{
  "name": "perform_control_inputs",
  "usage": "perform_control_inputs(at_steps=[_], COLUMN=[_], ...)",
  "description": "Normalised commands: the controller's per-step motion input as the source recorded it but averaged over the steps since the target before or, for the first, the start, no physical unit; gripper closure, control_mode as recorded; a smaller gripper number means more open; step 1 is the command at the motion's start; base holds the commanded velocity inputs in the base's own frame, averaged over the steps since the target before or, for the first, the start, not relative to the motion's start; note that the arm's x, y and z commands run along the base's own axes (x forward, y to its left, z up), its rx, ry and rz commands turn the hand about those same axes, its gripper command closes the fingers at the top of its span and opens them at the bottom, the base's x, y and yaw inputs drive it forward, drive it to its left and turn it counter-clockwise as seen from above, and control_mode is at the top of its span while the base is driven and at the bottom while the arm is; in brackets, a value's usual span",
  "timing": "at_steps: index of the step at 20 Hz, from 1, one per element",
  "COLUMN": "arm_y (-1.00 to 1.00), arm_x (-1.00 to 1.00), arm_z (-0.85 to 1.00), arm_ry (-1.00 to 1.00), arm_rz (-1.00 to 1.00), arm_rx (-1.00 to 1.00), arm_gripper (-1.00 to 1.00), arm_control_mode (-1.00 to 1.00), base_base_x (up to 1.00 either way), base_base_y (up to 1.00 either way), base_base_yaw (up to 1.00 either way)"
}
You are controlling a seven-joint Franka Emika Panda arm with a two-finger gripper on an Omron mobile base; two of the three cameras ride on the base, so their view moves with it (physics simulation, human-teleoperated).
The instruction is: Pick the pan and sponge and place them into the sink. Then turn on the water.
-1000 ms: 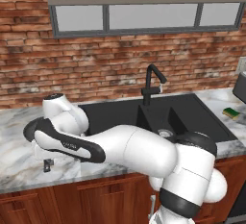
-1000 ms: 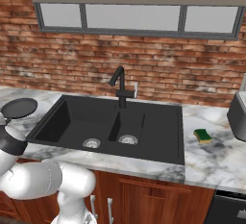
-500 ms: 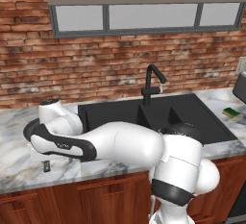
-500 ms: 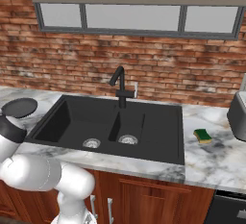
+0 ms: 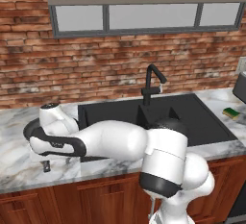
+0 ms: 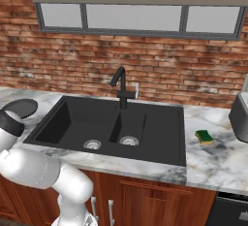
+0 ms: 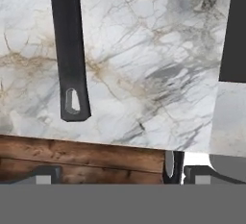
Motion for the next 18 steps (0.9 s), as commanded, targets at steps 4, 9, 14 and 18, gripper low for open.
perform_control_inputs(at_steps=[4,9,14,18], arm_y=[0.32,0.21,0.17,0.19], arm_x=[0.39,0.34,0.39,0.32], arm_z=[-0.19,-0.28,-0.30,-0.21], arm_ry=[0.05,0.01,0.00,0.00], arm_rz=[0.00,0.00,0.00,0.00], arm_rx=[0.00,0.00,0.00,0.00], arm_gripper=[-1.00,-1.00,-1.00,-1.00], arm_control_mode=[-1.00,-1.00,-1.00,-1.00], base_base_x=[0.00,0.00,0.00,0.00], base_base_y=[0.00,0.00,0.00,0.00], base_base_yaw=[0.00,0.00,0.00,0.00])
